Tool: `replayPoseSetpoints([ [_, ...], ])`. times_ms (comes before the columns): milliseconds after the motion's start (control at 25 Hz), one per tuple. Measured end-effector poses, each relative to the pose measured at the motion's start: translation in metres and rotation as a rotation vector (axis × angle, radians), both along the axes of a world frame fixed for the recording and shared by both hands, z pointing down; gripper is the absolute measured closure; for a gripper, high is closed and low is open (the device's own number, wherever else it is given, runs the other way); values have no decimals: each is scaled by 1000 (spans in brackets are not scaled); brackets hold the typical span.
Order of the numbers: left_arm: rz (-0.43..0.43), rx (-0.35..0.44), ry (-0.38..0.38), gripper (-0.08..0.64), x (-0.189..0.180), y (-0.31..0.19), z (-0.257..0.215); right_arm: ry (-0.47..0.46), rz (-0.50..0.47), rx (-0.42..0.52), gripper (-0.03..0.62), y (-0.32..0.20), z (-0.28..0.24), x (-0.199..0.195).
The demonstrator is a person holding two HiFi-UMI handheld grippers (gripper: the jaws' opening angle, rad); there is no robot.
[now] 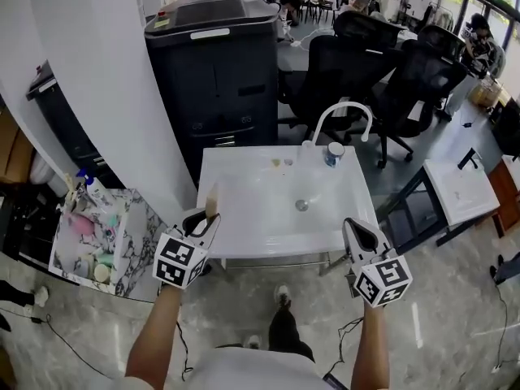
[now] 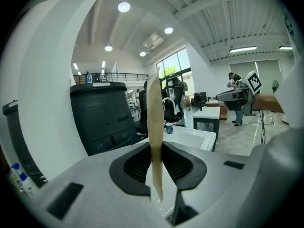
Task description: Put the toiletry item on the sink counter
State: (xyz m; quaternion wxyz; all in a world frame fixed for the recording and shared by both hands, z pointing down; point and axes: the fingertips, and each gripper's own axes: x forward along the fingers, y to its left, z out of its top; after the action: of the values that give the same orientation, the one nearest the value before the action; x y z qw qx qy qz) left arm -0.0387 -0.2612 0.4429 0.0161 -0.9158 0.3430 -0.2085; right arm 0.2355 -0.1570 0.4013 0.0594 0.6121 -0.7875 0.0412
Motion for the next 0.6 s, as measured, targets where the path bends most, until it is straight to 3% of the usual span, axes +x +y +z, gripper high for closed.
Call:
replayPoseSetpoints([
  [280,2,-24,-87,499,51,-68,25,-21,-37,-60,595,-72,25,38],
  [600,47,-71,-285,499,100,-137,83,-57,-82,-141,595,-134,59,78],
])
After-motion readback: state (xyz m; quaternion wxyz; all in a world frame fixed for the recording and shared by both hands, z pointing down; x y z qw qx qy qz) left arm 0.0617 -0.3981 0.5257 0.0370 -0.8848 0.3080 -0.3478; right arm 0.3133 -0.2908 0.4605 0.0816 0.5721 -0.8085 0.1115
